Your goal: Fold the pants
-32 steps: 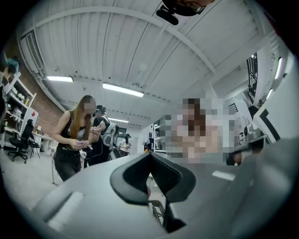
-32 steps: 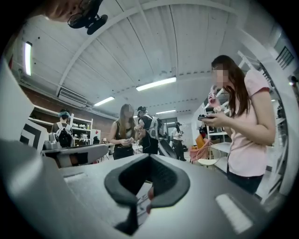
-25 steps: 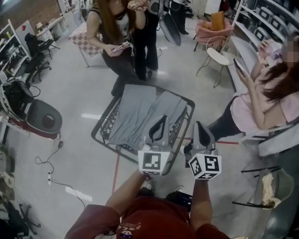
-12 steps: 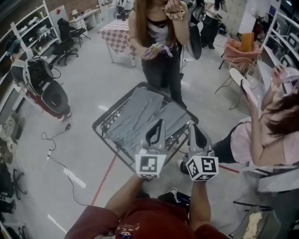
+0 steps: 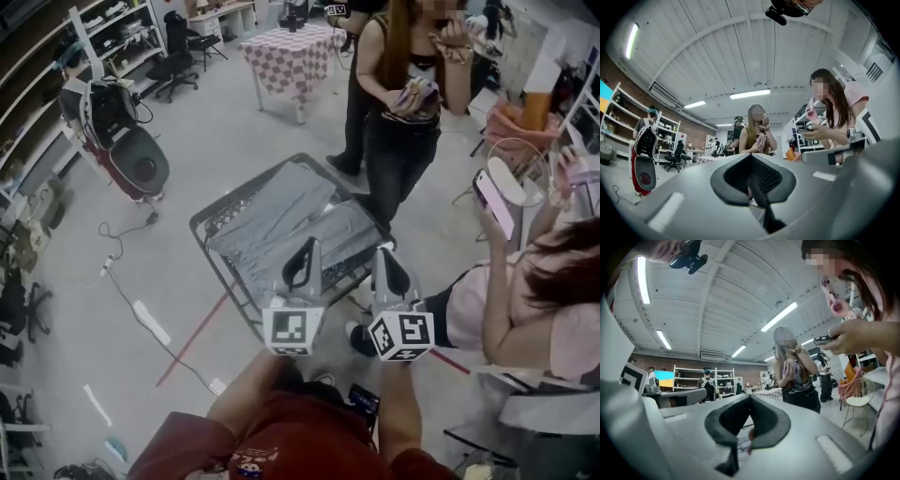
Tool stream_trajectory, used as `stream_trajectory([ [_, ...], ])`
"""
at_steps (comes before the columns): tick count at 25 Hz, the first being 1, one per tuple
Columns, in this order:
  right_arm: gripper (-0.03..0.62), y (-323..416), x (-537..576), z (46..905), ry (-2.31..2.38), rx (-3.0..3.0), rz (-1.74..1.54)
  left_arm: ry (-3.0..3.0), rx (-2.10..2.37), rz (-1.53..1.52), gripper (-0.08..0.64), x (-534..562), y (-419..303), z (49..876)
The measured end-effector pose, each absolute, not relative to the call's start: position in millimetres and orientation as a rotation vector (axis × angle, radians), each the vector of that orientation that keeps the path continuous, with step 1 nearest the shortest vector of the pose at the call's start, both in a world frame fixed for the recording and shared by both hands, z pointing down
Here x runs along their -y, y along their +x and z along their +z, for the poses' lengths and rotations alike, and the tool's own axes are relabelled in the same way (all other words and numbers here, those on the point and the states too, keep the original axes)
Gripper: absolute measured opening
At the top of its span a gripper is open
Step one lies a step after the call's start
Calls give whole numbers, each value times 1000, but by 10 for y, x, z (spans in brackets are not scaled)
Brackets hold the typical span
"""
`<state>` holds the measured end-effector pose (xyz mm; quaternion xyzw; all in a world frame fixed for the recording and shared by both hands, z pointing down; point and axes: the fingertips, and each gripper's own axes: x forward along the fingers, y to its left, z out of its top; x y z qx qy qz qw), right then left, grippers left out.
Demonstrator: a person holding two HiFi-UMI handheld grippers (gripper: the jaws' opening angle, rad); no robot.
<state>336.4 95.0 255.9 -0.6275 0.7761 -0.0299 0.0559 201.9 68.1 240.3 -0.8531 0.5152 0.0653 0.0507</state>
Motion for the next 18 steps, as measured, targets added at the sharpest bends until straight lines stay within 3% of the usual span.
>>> stream_trajectory([
  [18, 2, 3894, -735, 2751, -1818, -2417, -140, -2495, -1719, 185, 6, -588, 2331, 2546],
])
